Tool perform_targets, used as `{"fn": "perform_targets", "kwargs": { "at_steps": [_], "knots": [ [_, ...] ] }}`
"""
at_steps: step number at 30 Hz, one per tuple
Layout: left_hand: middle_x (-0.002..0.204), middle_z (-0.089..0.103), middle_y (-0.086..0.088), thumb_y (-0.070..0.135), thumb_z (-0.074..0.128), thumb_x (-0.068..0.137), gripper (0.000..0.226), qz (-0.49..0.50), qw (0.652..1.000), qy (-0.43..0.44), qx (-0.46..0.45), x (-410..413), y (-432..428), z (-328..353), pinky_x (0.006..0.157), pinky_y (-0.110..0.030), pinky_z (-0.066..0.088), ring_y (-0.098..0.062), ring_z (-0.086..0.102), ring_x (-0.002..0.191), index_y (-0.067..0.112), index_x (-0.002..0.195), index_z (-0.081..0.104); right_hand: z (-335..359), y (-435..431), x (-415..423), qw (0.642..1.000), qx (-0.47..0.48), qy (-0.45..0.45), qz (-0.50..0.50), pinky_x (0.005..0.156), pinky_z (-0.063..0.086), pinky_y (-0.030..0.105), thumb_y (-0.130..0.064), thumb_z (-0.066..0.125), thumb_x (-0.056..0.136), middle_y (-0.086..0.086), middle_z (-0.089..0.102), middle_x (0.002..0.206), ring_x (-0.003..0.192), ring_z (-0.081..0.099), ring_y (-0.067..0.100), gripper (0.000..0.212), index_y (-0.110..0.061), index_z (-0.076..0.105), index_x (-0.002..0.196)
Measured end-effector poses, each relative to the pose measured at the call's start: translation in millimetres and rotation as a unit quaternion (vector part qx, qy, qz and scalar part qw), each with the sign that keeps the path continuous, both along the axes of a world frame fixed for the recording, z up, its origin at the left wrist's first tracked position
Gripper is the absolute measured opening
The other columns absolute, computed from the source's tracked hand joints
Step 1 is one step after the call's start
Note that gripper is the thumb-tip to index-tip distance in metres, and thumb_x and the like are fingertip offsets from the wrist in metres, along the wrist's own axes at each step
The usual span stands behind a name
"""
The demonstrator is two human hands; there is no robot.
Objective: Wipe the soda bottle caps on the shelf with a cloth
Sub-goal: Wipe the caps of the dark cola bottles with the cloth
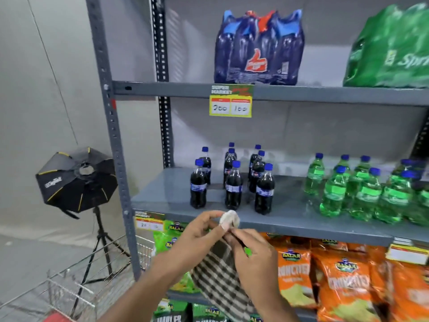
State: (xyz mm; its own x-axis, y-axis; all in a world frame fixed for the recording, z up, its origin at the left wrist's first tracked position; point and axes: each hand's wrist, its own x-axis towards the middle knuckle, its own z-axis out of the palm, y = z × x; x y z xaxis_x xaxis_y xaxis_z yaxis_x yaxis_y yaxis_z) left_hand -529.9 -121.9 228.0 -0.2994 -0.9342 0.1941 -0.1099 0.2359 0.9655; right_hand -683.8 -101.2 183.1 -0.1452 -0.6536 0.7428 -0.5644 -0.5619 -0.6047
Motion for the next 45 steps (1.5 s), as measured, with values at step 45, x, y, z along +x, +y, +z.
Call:
{"fn": "perform_targets", "kwargs": {
  "at_steps": [45],
  "knots": [
    [0.129, 0.072, 0.001, 0.027, 0.047, 0.101, 0.03, -0.127, 0.992, 0.012, -0.016, -62.1, -218.9, 56.5, 0.121, -0.052, 0.027, -0.018, 0.057, 0.131, 0.022, 0.121, 0.068, 23.4, -174.6, -20.5, 0.984, -0.073, 0.023, -0.161, 0.068, 0.059, 0.036, 0.001, 0.074, 0.086, 0.007, 0.071, 0.088, 0.078, 0.068, 0.025, 0.014, -0.001, 0.076, 0.1]
  ]
}}
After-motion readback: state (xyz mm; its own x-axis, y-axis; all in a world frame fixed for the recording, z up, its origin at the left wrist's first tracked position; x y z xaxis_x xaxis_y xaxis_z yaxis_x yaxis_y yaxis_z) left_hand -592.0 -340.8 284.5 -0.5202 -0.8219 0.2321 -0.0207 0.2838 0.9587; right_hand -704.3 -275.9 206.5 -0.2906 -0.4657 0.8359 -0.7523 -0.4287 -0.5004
